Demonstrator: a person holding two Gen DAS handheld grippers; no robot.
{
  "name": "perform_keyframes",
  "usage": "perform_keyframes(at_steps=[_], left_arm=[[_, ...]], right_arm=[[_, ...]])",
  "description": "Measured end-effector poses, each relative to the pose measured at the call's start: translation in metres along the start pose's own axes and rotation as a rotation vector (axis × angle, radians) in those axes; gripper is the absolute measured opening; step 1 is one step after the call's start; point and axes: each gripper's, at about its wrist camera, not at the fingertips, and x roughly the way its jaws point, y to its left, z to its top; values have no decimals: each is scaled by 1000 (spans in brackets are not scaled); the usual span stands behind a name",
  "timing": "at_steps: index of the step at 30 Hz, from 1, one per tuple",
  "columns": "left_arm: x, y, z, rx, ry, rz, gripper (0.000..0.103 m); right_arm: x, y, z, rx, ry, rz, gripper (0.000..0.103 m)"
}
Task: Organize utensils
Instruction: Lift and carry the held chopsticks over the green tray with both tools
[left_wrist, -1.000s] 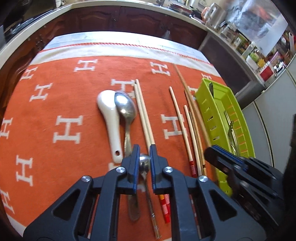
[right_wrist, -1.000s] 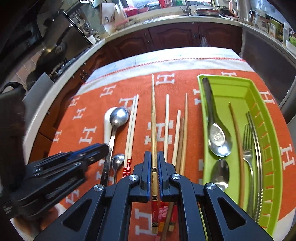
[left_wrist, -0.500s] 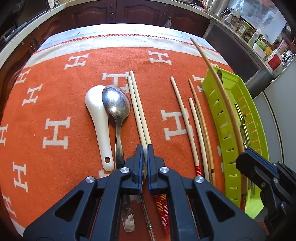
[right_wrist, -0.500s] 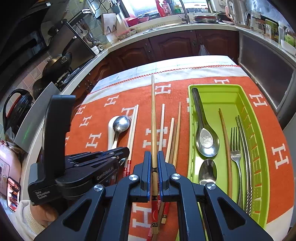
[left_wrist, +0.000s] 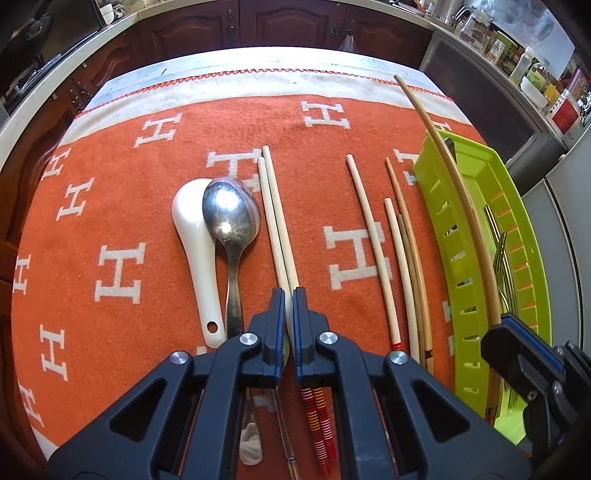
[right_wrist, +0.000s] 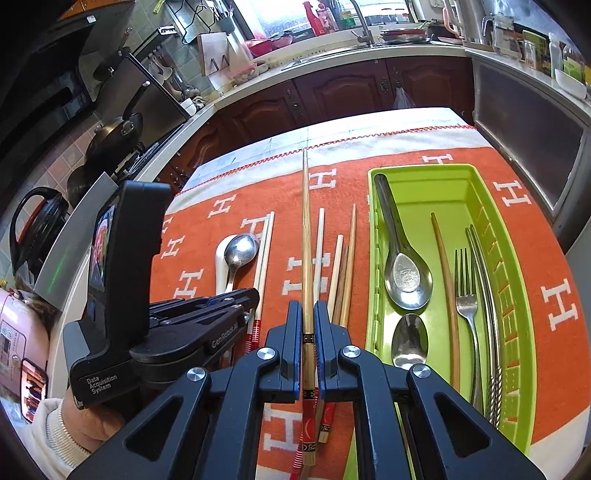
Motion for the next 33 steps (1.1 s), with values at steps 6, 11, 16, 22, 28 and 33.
perform_keyframes(at_steps=[6,11,16,22,28,33], left_arm=[[3,-7,0,10,6,12,7],[8,-10,0,5,21,7,10],[8,-12,-2,13,12,22,11],[2,-1,-5,-51,27,-15,8],[-17,2,-12,-68,25,-52,8],[-49,-1,-15,-62,-3,-88,8]], right_arm=[[1,-5,-1,15,-1,2,5],[2,-8,-3,29,4,6,5],[4,-8,-3,33,6,8,5],[3,-7,-4,27,0,15,5],[1,-7,-6,27,-6,20,5],[-5,-10,-7,39,-15,25,5]])
